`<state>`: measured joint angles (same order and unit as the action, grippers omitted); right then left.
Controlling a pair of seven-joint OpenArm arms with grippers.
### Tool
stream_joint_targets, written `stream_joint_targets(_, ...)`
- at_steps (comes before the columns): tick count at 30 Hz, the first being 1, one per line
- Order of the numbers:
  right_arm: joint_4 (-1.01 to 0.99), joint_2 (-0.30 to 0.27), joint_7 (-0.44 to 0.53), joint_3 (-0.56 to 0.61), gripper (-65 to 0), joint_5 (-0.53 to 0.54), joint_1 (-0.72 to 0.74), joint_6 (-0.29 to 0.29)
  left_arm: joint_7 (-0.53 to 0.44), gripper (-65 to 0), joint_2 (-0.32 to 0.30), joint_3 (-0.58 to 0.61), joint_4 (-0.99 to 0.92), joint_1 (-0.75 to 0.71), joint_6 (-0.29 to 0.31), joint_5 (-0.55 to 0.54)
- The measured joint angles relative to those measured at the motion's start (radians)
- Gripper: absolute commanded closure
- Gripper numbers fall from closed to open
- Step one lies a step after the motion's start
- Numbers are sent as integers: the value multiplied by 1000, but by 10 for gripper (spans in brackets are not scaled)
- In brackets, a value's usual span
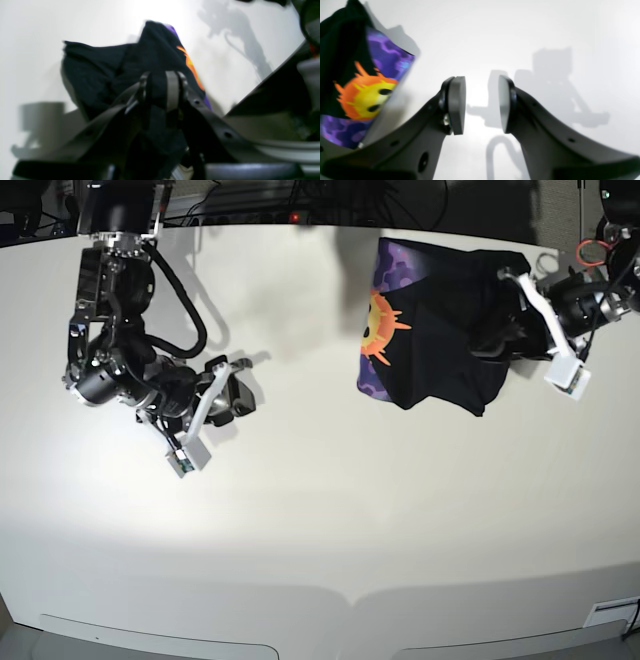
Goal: Fold the T-shirt properly
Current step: 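Tug and smooth the bundle's edge with the left gripper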
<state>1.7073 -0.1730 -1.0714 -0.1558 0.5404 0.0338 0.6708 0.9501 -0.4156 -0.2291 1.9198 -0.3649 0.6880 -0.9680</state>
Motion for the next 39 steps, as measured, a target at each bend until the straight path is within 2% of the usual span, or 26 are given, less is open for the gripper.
stream_joint_targets(1,0,-5,0,0,-220,0,-1,0,0,-84,0,0,29,-16,1,-5)
stream_joint_targets(3,0,-5,2,0,-220,0,-1,0,-6,-3,0,2,84,-54,1,-16)
stream_joint_targets(5,0,-5,23,0,-220,5,-1,0,-40,0,-1,10,127,-90,2,-13)
stream_joint_targets(7,0,-5,24,0,-220,8,-1,0,-127,0,-1,29,153,-119,2,2)
stream_joint_targets(10,0,-5,23,0,-219,8,-1,0,-259,0,-1,99,157,-140,0,166)
stream_joint_targets(13,0,-5,23,0,-219,8,-1,0,-325,0,-1,206,155,-142,2,339)
stream_joint_targets(16,0,-5,23,1,-219,9,-1,0,-393,0,-3,309,155,-142,-9,452)
stream_joint_targets(18,0,-5,23,1,-219,6,-1,0,-426,0,-3,369,155,-141,-42,502)
stream_joint_targets(20,0,-5,24,1,-219,5,-1,0,-448,0,-3,428,155,-131,-105,567)
stream_joint_targets(21,0,-5,24,1,-219,8,-1,0,-464,0,-3,457,155,-127,-159,612)
stream_joint_targets(23,0,-5,24,1,-219,8,-1,0,-497,0,-3,504,147,-113,-311,726)
stream_joint_targets(25,0,-5,23,1,-219,5,-1,0,-503,0,-3,530,125,-94,-409,826)
stream_joint_targets(26,0,-5,23,1,-219,5,-1,0,-503,0,-3,539,113,-84,-430,849)
stream_joint_targets(31,0,-5,23,1,-219,8,-1,0,-502,0,-4,541,61,-82,-426,848)
stream_joint_targets(33,0,-5,23,1,-219,7,-1,0,-511,0,-4,542,60,-81,-425,904)
stream_joint_targets(34,0,-5,23,1,-219,8,-1,0,-526,0,-3,541,60,-81,-441,944)
stream_joint_targets(37,0,-5,23,1,-219,8,-1,0,-554,0,-5,528,56,-80,-591,1047)
stream_joint_targets(39,0,-5,23,1,-219,10,-1,0,-562,0,-9,500,35,-66,-618,1057)
